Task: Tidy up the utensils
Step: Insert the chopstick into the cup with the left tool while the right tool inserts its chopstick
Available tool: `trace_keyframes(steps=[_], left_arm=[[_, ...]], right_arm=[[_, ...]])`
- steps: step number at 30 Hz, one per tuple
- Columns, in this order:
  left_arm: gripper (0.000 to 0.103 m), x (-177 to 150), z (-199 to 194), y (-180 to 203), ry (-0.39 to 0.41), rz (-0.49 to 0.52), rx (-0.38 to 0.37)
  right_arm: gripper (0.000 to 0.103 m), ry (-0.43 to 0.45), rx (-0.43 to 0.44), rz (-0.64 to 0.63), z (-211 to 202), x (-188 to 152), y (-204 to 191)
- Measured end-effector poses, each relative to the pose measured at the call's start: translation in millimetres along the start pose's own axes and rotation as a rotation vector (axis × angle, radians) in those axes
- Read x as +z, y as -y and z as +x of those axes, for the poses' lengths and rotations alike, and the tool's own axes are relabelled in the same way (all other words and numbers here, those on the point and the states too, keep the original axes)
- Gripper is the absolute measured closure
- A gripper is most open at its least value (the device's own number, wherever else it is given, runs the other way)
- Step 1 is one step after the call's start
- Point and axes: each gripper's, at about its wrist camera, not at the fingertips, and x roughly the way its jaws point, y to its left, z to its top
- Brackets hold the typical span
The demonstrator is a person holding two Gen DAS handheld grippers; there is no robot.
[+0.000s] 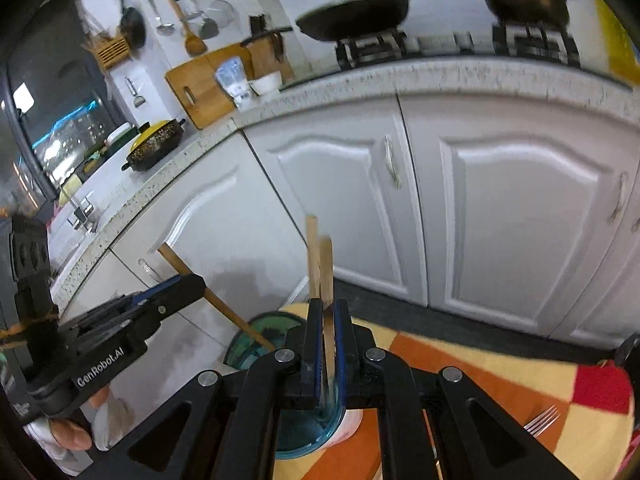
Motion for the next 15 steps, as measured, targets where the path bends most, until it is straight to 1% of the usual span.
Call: trace_keyframes(steps=[1,2,3,4,12,13,14,15], left_arm=[[0.097,-2.0,1.7,-0.5,-0.011,-0.004,-0.002],[0.097,-3.9,3.2,-1.5,-0.022,-0.011,-0.008],[0.097,-5.5,4.0,-2.3,-0.03,-0.017,-0.01],[0.097,-6.3,4.0,-2.5,-0.034,-0.019,-0.009],[0.095,-8.3,-1.0,-1.8,-0.044,-0.031,-0.014],[0.093,-8.7,-2.3,-1.2,-0.044,-0.031,-0.015],[0.086,-8.6,-3.2,-0.9,-0.046,-0.03,-0.014],[0.076,-9.1,-4.6,-0.3,-0.048,-0.029,-0.011]], right_arm=[[0.096,-0.008,0.014,0.016,1.7,-0.9,3.9],[0.088,-0.01,0.017,0.031,2.2,-2.8,8.2],[0.077,-0.008,0.013,0.035,1.6,-4.5,10.2],[0.074,-0.003,0.011,0.035,0.0,-5.9,11.6],[0.073,0.001,0.009,0.02,-10.0,-14.7,10.3],[0.073,0.0,0.008,0.021,-11.1,-15.9,10.3],[0.073,-0.001,0.006,0.022,-12.1,-17.1,10.6],[0.073,-0.001,0.006,0.023,-12.7,-17.7,10.3]])
